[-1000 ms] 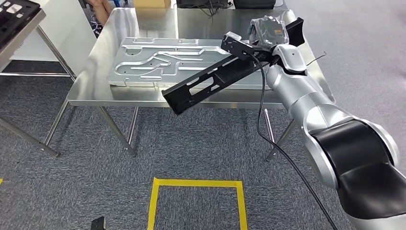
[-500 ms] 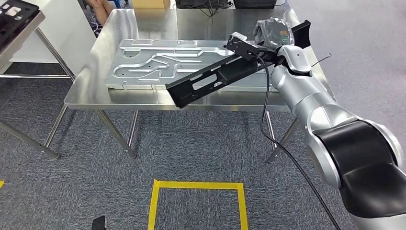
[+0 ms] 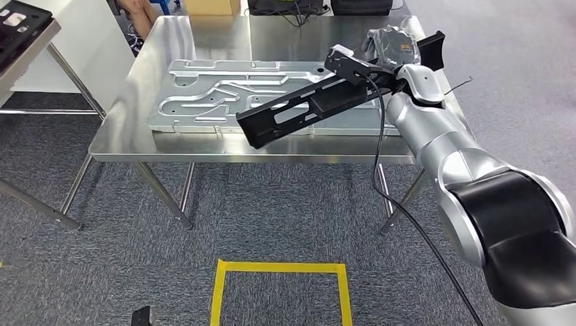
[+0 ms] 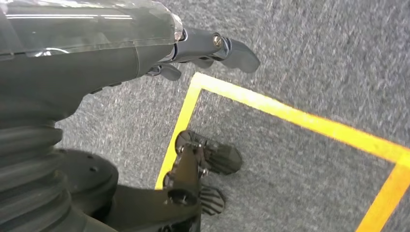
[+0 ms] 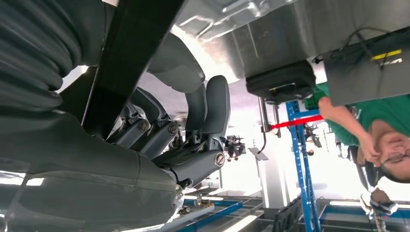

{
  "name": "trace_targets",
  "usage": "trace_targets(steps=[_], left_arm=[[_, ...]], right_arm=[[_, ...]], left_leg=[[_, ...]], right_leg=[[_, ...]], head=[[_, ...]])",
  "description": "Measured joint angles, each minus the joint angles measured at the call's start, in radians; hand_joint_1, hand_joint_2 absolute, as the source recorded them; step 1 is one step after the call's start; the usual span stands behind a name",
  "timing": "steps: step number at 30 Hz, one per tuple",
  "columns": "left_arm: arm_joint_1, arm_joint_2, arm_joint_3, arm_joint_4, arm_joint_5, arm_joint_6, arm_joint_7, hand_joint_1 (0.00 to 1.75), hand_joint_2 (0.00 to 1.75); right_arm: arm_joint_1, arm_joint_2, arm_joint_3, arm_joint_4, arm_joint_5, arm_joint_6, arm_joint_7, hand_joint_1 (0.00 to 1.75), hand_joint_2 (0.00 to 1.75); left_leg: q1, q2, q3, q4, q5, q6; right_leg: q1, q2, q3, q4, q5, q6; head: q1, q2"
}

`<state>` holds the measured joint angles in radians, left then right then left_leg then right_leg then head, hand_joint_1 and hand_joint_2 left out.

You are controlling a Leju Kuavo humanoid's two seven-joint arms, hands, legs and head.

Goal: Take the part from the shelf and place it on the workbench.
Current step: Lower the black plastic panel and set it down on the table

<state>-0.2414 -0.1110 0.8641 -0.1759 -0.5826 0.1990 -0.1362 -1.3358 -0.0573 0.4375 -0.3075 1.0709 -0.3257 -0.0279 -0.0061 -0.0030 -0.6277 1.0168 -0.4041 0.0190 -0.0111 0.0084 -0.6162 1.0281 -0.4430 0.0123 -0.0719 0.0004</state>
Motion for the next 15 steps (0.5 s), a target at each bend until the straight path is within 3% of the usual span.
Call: trace_targets(steps=[2, 5, 6, 7, 9, 11, 12, 15], left_arm=[[0.000, 0.000, 0.000, 0.000, 0.000, 0.000, 0.000, 0.00, 1.75], [-0.002, -0.001, 0.000, 0.000, 0.000, -0.001, 0.000, 0.00, 1.75], [-0.001, -0.001, 0.000, 0.000, 0.000, -0.002, 0.000, 0.00, 1.75], [0.000, -0.001, 0.000, 0.000, 0.000, -0.003, 0.000, 0.00, 1.75], [0.003, -0.002, 0.000, 0.000, 0.001, -0.005, 0.000, 0.00, 1.75], [0.003, -0.002, 0.000, 0.000, 0.001, -0.007, -0.001, 0.00, 1.75], [0.003, -0.002, 0.001, 0.000, 0.001, -0.007, -0.002, 0.00, 1.75], [0.003, -0.002, 0.001, 0.001, 0.003, -0.007, -0.004, 0.00, 1.75]], right_arm=[[-0.003, -0.001, -0.004, -0.001, 0.000, 0.000, 0.000, 1.75, 1.75], [-0.001, -0.002, -0.010, 0.000, 0.000, 0.000, 0.000, 1.75, 1.75], [0.002, -0.002, -0.012, 0.001, 0.000, 0.000, 0.001, 1.75, 1.75], [0.004, -0.002, -0.013, 0.002, 0.000, 0.000, 0.001, 1.75, 1.75], [0.005, -0.002, -0.015, 0.003, 0.001, 0.000, 0.002, 1.75, 1.75], [0.002, -0.001, -0.015, 0.003, 0.001, 0.000, 0.002, 1.75, 1.75], [0.002, -0.001, -0.016, 0.003, 0.001, 0.000, 0.003, 1.75, 1.75], [0.003, 0.000, -0.016, 0.002, 0.002, 0.001, 0.007, 1.75, 1.75]], left_leg=[[0.006, 0.001, 0.013, -0.017, 0.005, 0.008], [0.008, 0.001, 0.021, -0.021, 0.002, 0.015], [0.008, 0.000, 0.023, -0.020, -0.001, 0.015], [0.009, -0.001, 0.025, -0.017, -0.005, 0.014], [0.010, -0.003, 0.029, -0.006, -0.017, 0.008], [0.008, -0.005, 0.029, 0.007, -0.031, -0.002], [0.007, -0.005, 0.028, 0.011, -0.036, -0.007], [0.006, -0.004, 0.029, 0.012, -0.044, -0.021]], right_leg=[[0.000, -0.002, -0.017, 0.041, -0.025, 0.009], [-0.003, -0.003, -0.116, 0.222, -0.099, 0.018], [-0.004, -0.003, -0.143, 0.261, -0.101, 0.021], [-0.006, -0.003, -0.153, 0.265, -0.085, 0.023], [-0.011, -0.005, -0.115, 0.159, -0.008, 0.025], [-0.009, -0.006, -0.063, 0.045, 0.038, 0.021], [-0.007, -0.006, -0.051, 0.018, 0.043, 0.016], [-0.005, -0.003, -0.046, 0.010, 0.035, -0.003]], head=[[0.000, 0.000], [0.000, 0.000], [0.000, 0.000], [0.000, 0.000], [0.000, 0.000], [0.000, 0.000], [0.000, 0.000], [0.000, 0.000]])
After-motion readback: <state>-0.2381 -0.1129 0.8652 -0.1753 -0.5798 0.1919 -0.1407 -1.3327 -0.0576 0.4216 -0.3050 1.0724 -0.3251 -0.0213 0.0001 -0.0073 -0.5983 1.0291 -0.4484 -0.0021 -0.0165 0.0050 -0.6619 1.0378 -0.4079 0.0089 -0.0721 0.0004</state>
